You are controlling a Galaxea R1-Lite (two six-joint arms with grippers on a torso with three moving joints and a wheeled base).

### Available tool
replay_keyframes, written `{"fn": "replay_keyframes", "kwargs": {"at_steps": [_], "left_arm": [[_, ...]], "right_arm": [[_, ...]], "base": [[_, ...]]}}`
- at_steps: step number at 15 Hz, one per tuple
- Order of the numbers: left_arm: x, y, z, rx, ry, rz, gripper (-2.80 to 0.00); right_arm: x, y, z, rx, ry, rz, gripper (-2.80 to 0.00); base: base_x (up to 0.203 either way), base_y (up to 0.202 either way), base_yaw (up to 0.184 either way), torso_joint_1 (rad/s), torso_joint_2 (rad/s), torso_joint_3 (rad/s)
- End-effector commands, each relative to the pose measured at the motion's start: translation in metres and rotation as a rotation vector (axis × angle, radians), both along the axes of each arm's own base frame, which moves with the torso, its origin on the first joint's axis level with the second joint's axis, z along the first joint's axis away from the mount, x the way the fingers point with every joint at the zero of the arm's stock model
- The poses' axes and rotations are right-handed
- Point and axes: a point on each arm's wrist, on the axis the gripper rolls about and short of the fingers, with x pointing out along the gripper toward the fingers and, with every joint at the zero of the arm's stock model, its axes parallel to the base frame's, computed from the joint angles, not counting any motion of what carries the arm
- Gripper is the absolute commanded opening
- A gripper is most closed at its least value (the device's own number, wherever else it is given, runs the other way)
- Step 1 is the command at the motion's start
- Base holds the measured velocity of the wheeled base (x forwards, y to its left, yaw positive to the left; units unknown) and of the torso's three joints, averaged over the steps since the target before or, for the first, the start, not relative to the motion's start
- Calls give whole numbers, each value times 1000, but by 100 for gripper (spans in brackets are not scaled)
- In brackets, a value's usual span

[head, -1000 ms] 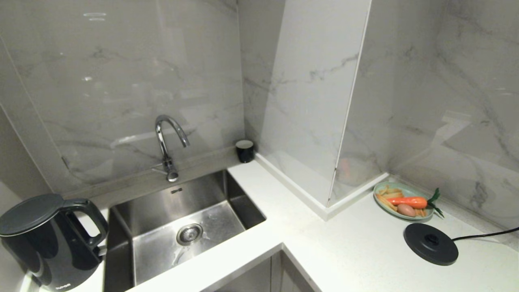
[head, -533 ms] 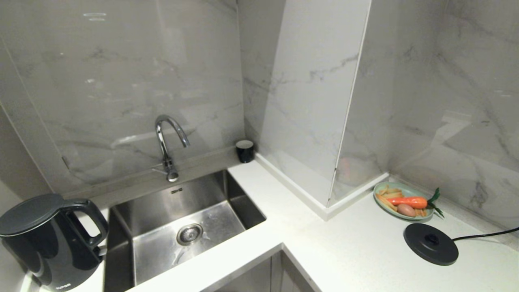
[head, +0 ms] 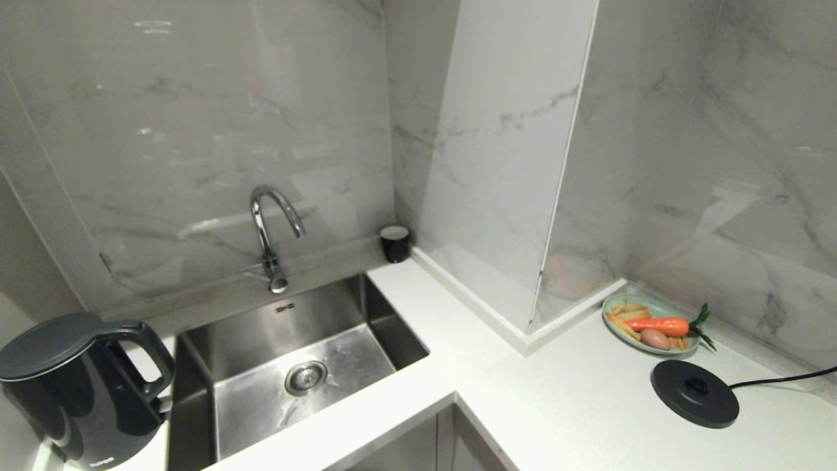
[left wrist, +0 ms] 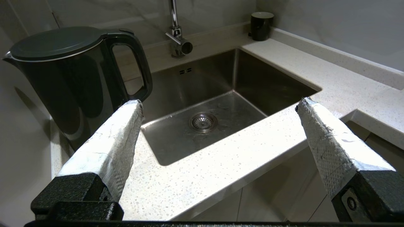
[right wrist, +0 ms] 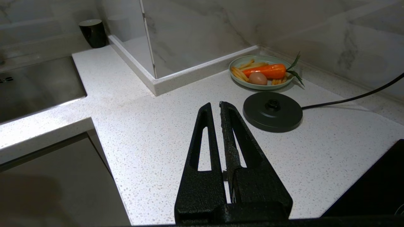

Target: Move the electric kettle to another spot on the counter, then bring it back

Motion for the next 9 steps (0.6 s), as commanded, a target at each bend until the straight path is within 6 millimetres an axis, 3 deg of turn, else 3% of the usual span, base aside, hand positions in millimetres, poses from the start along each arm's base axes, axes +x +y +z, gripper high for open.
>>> {"fn": "replay_keyframes", "kwargs": {"at_steps": [1, 2, 3, 9], "left_arm": [[0, 0, 0, 0, 2, 0, 0], [0, 0, 0, 0, 2, 0, -98], [0, 0, 0, 0, 1, 0, -280], [0, 0, 0, 0, 3, -2, -280]], "right_arm": [[0, 0, 0, 0, 0, 0, -280], [0, 0, 0, 0, 0, 1, -280], [0, 0, 0, 0, 0, 0, -280], [0, 0, 0, 0, 0, 1, -280]], "base": [[0, 0, 0, 0, 0, 0], [0, 0, 0, 0, 0, 0], [0, 0, 0, 0, 0, 0], [0, 0, 0, 0, 0, 0]]}}
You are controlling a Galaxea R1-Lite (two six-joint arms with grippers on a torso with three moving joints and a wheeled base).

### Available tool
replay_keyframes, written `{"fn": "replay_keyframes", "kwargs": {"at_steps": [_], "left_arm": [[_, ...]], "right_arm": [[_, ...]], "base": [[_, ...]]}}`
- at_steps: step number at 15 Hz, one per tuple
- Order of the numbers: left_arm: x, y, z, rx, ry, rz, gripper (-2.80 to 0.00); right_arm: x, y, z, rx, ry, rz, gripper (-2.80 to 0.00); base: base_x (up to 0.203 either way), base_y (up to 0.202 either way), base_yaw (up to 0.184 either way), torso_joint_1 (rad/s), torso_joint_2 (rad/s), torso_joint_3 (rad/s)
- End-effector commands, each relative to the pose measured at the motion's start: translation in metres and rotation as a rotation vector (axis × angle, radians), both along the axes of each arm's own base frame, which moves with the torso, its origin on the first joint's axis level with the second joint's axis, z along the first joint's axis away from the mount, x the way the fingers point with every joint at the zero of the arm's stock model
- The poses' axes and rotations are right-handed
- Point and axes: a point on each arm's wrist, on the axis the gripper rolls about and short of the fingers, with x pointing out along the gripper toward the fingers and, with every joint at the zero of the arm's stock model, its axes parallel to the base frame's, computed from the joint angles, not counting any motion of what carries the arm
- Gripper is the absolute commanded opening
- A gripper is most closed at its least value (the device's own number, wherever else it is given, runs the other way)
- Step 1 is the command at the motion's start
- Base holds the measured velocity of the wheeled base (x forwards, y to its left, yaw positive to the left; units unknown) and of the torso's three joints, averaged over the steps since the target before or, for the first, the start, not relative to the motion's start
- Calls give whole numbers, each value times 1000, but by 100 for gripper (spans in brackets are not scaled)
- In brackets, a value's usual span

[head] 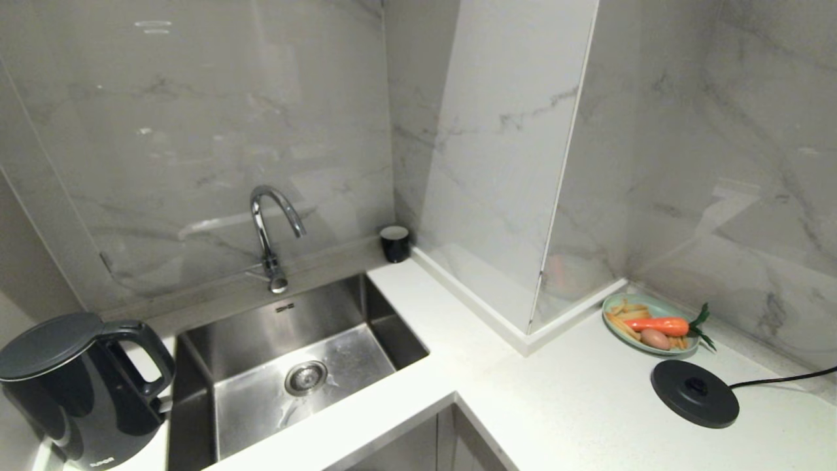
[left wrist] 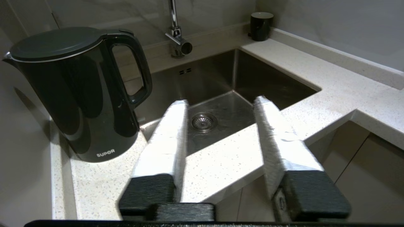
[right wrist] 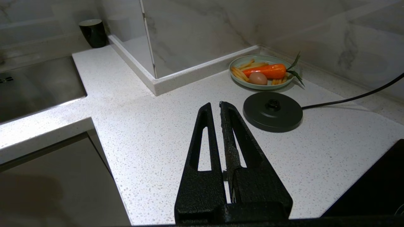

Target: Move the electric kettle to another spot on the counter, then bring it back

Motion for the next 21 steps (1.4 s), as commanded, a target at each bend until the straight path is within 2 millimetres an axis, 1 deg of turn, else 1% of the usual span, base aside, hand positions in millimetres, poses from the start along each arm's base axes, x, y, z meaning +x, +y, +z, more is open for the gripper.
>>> {"fn": "replay_keyframes", "kwargs": {"at_steps": [1, 21], "left_arm": [[0, 0, 0, 0, 1, 0, -280], [0, 0, 0, -6, -1, 0, -280]], "right_arm": [[0, 0, 0, 0, 0, 1, -280], [0, 0, 0, -2, 0, 1, -280]], "base": [[0, 0, 0, 0, 0, 0], [0, 0, 0, 0, 0, 0]]}}
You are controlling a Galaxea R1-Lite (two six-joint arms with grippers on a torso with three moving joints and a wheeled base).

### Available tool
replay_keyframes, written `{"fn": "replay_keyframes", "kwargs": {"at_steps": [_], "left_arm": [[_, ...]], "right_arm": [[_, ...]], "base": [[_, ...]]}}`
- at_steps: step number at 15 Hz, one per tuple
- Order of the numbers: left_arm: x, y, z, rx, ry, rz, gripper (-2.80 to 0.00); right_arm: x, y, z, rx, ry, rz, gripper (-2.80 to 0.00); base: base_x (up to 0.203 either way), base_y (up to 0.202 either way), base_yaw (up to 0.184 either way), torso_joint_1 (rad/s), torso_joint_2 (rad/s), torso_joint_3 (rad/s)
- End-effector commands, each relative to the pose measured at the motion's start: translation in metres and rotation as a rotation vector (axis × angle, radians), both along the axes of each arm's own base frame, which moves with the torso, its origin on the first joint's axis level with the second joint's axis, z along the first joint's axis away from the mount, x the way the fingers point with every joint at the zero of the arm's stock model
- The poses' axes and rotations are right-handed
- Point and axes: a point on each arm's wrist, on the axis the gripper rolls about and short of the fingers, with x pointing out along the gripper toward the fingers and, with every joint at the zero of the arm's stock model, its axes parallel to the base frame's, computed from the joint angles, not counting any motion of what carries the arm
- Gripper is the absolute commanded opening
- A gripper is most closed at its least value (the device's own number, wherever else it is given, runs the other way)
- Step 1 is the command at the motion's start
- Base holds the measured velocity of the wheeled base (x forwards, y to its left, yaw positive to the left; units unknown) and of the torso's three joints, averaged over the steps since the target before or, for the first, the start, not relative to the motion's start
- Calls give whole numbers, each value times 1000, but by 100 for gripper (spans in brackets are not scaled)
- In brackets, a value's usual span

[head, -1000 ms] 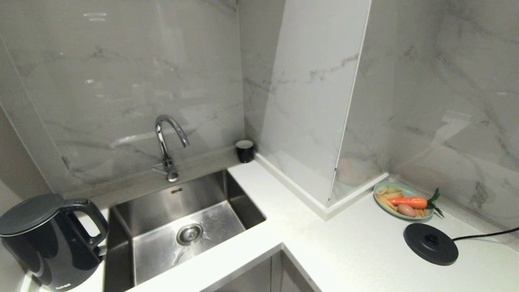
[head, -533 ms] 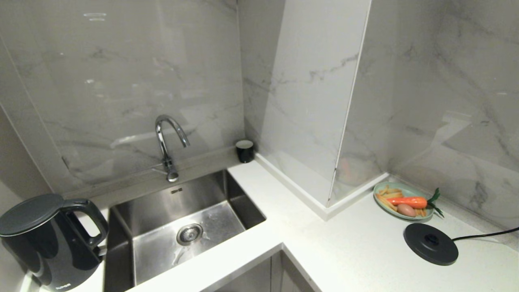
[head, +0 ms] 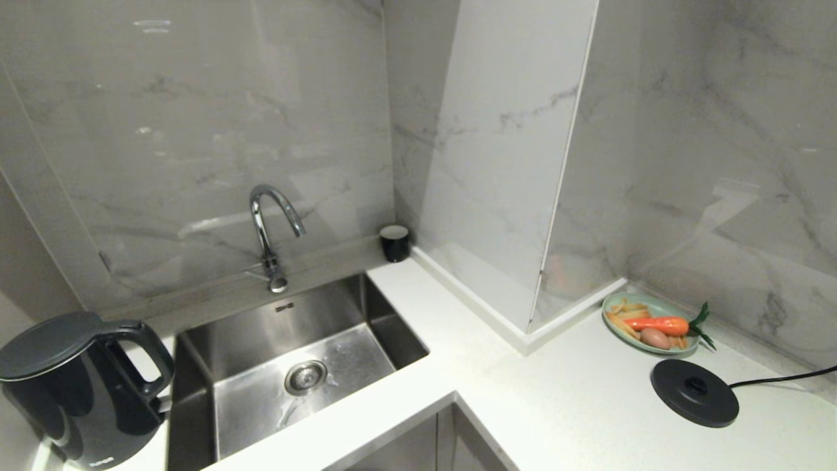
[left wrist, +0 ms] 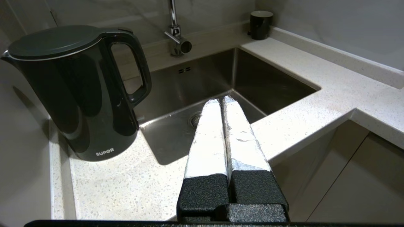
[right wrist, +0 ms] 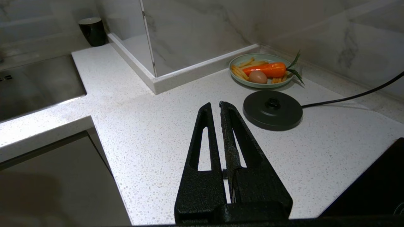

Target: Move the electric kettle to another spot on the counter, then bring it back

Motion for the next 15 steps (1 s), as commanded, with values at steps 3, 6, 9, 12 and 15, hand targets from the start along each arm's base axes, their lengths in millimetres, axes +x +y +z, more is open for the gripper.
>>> {"fn": "replay_keyframes", "kwargs": {"at_steps": [3, 6, 9, 12, 15], "left_arm": [[0, 0, 0, 0, 1, 0, -280], [0, 0, 0, 0, 3, 0, -280], [0, 0, 0, 0, 1, 0, -280], [0, 0, 0, 0, 1, 0, -280], [0, 0, 0, 0, 1, 0, -280]], "right_arm": [[0, 0, 0, -1, -1, 1, -280], [0, 0, 0, -4, -1, 1, -280], [0, 0, 0, -4, -1, 1, -280], [0, 0, 0, -2, -1, 1, -280], [0, 0, 0, -3, -1, 2, -280]], "base": [[0, -1, 25, 0, 0, 2], [2, -7, 159, 8, -1, -1], [-3, -9, 177, 0, -3, 4], [-1, -8, 180, 5, 4, 4], [0, -6, 161, 5, 6, 4]]}}
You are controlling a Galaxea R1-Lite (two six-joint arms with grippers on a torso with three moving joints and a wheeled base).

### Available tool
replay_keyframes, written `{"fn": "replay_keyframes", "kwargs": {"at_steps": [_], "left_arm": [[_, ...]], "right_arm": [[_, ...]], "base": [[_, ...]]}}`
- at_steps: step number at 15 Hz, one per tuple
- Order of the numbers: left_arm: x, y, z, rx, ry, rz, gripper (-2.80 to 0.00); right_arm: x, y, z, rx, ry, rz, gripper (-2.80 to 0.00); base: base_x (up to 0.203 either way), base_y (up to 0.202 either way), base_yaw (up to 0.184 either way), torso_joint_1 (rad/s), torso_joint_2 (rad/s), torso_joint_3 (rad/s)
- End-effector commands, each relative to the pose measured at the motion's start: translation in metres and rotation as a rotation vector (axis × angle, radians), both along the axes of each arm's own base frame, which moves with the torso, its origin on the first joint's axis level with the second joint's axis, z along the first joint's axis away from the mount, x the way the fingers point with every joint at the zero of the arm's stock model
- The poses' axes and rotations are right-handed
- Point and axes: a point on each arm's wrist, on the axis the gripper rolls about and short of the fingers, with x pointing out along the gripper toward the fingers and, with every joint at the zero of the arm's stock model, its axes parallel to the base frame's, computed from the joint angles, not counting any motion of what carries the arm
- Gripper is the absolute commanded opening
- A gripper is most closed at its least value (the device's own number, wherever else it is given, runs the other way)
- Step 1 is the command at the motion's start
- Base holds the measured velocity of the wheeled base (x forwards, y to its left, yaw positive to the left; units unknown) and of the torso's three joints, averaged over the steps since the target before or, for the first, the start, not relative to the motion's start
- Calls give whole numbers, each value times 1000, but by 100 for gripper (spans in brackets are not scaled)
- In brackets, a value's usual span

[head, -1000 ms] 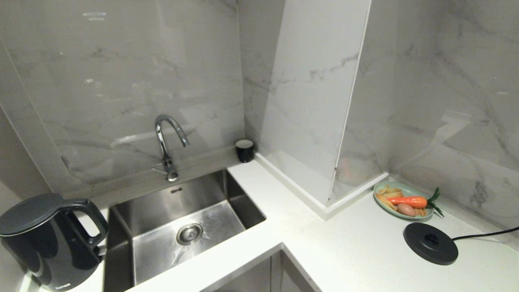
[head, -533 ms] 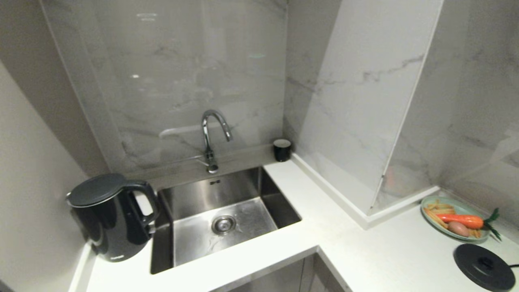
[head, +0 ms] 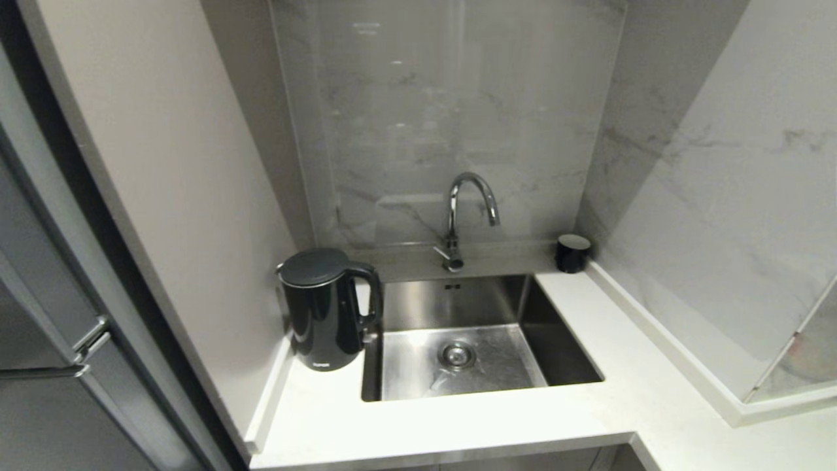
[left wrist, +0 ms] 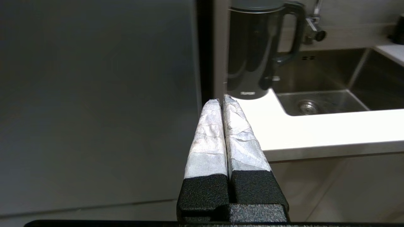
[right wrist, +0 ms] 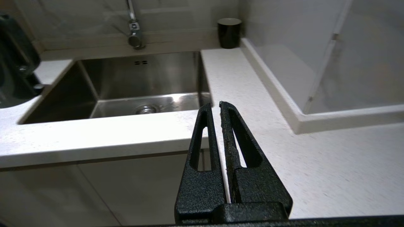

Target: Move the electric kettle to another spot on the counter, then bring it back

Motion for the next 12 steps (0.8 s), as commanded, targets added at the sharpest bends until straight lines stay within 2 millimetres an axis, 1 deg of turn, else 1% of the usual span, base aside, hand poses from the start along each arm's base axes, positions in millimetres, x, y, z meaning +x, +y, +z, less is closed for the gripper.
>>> {"fn": "replay_keyframes", "kwargs": {"at_steps": [1, 2, 12], "left_arm": [[0, 0, 0, 0, 1, 1, -280], [0, 0, 0, 0, 1, 0, -280], [0, 0, 0, 0, 3, 0, -280]], "right_arm": [[0, 0, 0, -1, 0, 0, -280], [0, 0, 0, -1, 0, 0, -280], [0, 0, 0, -1, 0, 0, -280]], "base": [[-3, -3, 105, 2, 3, -3], [-4, -1, 65, 2, 4, 2], [0, 0, 0, 0, 0, 0]]}}
